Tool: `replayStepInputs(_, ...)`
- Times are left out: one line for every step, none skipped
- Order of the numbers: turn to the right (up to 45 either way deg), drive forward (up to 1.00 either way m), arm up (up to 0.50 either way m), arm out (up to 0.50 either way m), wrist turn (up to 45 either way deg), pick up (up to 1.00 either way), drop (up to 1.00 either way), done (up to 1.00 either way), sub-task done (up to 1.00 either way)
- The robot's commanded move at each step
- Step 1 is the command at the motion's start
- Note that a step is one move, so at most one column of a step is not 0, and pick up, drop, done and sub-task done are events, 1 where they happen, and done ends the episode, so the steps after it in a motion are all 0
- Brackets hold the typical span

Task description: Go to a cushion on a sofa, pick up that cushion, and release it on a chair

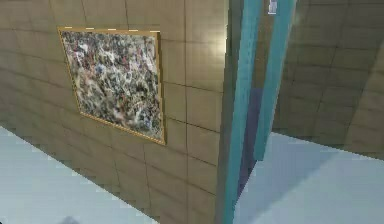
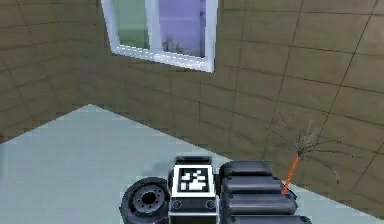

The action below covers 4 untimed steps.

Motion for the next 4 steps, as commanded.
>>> replayStepInputs(45.0, 0.0, 0.0, 0.0, 0.0, 0.0, 0.0, 0.0, 0.0)
replayStepInputs(45.0, 0.0, 0.0, 0.0, 0.0, 0.0, 0.0, 0.0, 0.0)
replayStepInputs(3.0, 0.0, 0.0, 0.0, 0.0, 0.0, 0.0, 0.0, 0.0)
replayStepInputs(0.0, 0.05, 0.0, 0.0, 0.0, 0.0, 0.0, 0.0, 0.0)
